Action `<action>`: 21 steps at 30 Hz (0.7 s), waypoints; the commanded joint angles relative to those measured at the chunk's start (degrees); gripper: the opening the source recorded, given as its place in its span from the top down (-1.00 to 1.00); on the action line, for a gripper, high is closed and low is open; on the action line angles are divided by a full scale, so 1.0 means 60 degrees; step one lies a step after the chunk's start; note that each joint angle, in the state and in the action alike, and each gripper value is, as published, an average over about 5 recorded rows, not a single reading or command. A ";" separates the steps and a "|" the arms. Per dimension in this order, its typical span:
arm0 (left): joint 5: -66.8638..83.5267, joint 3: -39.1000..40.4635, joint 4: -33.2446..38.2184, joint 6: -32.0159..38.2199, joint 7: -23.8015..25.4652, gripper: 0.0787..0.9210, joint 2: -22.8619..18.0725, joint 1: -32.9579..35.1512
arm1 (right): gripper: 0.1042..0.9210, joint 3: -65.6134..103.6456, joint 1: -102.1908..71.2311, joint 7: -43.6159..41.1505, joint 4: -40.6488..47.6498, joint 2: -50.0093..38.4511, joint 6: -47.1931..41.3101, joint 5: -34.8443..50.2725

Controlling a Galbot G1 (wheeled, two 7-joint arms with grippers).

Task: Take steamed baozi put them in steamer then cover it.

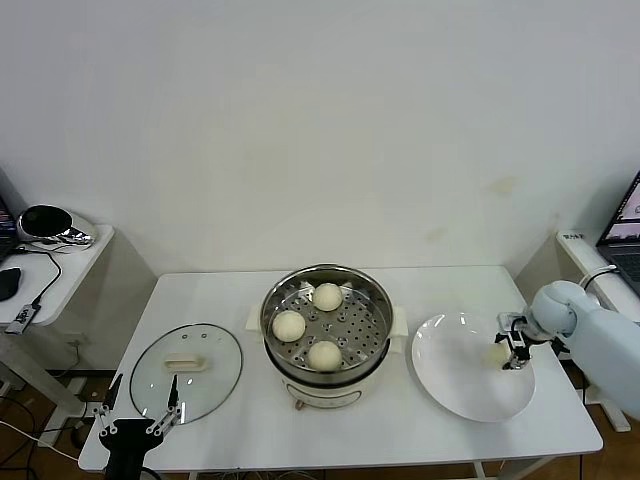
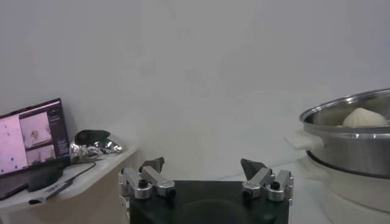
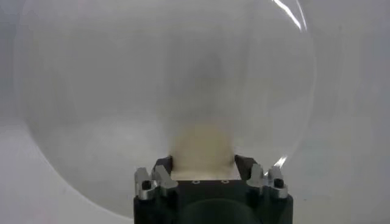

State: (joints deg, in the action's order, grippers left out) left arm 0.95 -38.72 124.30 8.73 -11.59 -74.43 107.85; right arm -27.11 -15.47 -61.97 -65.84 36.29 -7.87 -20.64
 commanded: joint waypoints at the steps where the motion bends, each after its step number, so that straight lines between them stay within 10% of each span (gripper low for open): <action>1: 0.0003 -0.0019 -0.0015 -0.0001 0.0004 -0.77 0.0016 0.0005 | -0.19 -0.0652 0.0822 -0.0323 -0.0655 -0.0438 -0.0358 0.0820; 21: -0.0053 0.0371 -0.0147 -0.0040 0.0038 -0.77 0.0122 -0.0272 | -0.11 -0.8152 1.0738 -0.0189 -0.5195 -0.0823 -0.2773 0.6538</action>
State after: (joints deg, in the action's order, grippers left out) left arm 0.64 -37.41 123.65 8.53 -11.40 -73.86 106.91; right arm -51.79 15.80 -64.63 -85.79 28.20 -17.42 0.71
